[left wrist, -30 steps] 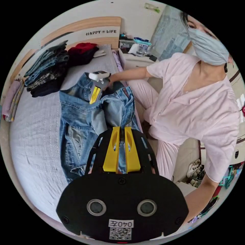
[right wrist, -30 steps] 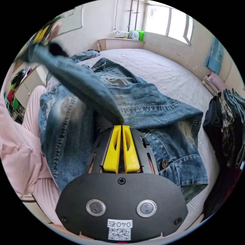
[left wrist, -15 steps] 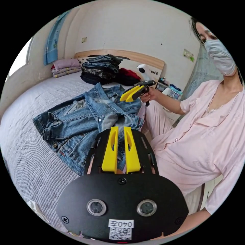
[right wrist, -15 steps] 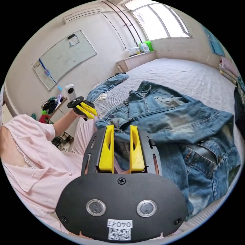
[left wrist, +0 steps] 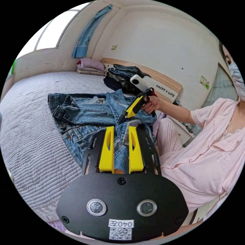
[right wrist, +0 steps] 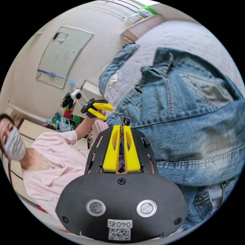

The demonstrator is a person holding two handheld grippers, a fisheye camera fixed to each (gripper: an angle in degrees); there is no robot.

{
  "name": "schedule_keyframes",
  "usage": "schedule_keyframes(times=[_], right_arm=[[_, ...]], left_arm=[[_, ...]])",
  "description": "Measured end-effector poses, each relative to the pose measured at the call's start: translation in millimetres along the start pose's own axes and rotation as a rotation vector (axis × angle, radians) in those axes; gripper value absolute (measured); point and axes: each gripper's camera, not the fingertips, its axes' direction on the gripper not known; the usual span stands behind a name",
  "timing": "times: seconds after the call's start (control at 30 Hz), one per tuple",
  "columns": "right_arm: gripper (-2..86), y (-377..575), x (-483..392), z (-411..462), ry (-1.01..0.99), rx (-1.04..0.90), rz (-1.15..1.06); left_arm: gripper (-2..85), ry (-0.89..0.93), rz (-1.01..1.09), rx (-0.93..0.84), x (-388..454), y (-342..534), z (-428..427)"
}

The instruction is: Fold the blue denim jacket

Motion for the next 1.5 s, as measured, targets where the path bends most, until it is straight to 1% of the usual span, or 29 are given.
schedule_keyframes(times=[0.07,0.13,0.23,0.3,0.4,0.5,0.6,0.63,0.67,0.7,0.77,0.8,0.83,0.87,0.9,0.93,1.0,1.03,1.07,1.1,1.13,1.17,1.2,1.23,1.3,1.33,1.43,1.47,1.5], right_arm=[[-0.5,11.1,-26.9,-15.5,-0.024,0.017,-0.137],[-0.7,19.8,-37.8,-22.4,0.009,0.023,-0.181],[-0.8,30.2,-43.0,-21.4,-0.025,0.026,-0.211],[-0.9,37.3,-47.3,-19.3,-0.066,0.027,-0.248],[-0.9,51.4,-53.5,-19.6,-0.144,0.042,-0.33],[-0.9,61.7,-51.3,-20.3,-0.209,0.052,-0.363],[-0.9,70.5,-50.0,-15.7,-0.252,0.055,-0.393],[-0.9,73.6,-50.4,-13.7,-0.26,0.068,-0.401],[-0.9,76.3,-50.7,-11.4,-0.264,0.082,-0.405],[-0.9,77.4,-50.6,-10.2,-0.266,0.09,-0.405],[-0.9,80.8,-50.1,-5.3,-0.222,0.123,-0.378],[-0.9,81.3,-50.4,-3.9,-0.19,0.128,-0.362],[-0.9,82.6,-52.7,-0.1,-0.111,0.132,-0.331],[-0.9,84.9,-58.2,4.0,-0.029,0.149,-0.3],[-0.9,86.6,-62.5,6.1,0.004,0.167,-0.286],[-0.9,91.2,-76.5,11.6,0.068,0.211,-0.278],[-0.9,100.1,-110.1,32.5,0.22,0.272,-0.311],[-0.9,101.2,-134.9,62.8,0.38,0.266,-0.336],[-0.8,99.9,-158.5,101.3,0.524,0.257,-0.371],[-0.7,98.4,-169.5,123.3,0.589,0.244,-0.395],[-0.6,94.0,-187.8,170.7,0.72,0.192,-0.441],[-0.3,90.6,-201.2,216.7,0.82,0.121,-0.494],[-0.1,89.5,-206.2,236.5,0.844,0.076,-0.519],[0.4,88.1,-214.0,263.8,0.896,0.009,-0.553],[1.6,91.7,-221.6,265.9,0.906,0.052,-0.604],[3.2,89.7,-219.0,248.2,0.845,0.111,-0.58],[7.9,68.5,-183.3,196.3,0.615,0.218,-0.411],[8.0,54.8,-165.1,189.7,0.58,0.206,-0.354],[8.0,47.6,-157.4,189.9,0.59,0.197,-0.329]], left_arm=[[5.5,0.035,0.023,0.024,-8.9,-3.7,-7.7],[5.9,0.108,0.052,0.023,-19.2,-9.5,-9.4],[7.2,0.268,0.101,-0.016,-34.4,-19.9,1.0],[8.7,0.421,0.134,-0.043,-41.1,-27.0,13.4],[10.3,0.598,0.2,-0.103,-38.0,-36.1,30.7],[11.6,0.706,0.262,-0.173,-27.2,-46.3,49.3],[12.3,0.749,0.298,-0.176,-20.9,-54.9,62.1],[11.8,0.773,0.292,-0.18,-21.1,-56.2,65.7],[10.9,0.838,0.284,-0.198,-18.9,-57.2,74.3],[8.3,0.912,0.304,-0.233,-9.9,-55.8,82.7],[5.2,0.965,0.384,-0.302,15.3,-50.3,89.8],[3.1,0.927,0.424,-0.329,31.9,-46.7,88.5],[2.0,0.901,0.443,-0.332,39.2,-45.2,85.3],[0.3,0.822,0.467,-0.311,50.9,-43.5,73.9],[-0.6,0.691,0.47,-0.272,59.5,-43.1,58.0],[-0.8,0.605,0.456,-0.256,62.9,-43.1,49.8],[-1.2,0.202,0.322,-0.163,76.9,-41.0,13.6],[-1.2,0.136,0.305,-0.13,84.5,-38.4,3.8],[-1.2,-0.028,0.26,-0.111,103.2,-32.1,-6.8],[-1.2,-0.209,0.23,-0.134,127.1,-22.1,-6.2],[-1.2,-0.294,0.213,-0.146,138.9,-15.5,-3.3],[-1.2,-0.433,0.207,-0.185,162.1,1.3,6.7],[-1.2,-0.526,0.26,-0.243,184.7,22.1,19.7],[-1.2,-0.566,0.29,-0.256,195.3,33.2,24.5],[-1.2,-0.678,0.42,-0.225,235.5,73.8,29.6],[-1.2,-0.699,0.438,-0.213,243.8,81.2,28.4],[-1.4,-0.699,0.482,-0.122,278.6,103.8,15.7],[-1.4,-0.709,0.518,-0.096,291.9,110.7,14.3],[-1.4,-0.734,0.577,-0.087,306.5,118.0,17.0]])
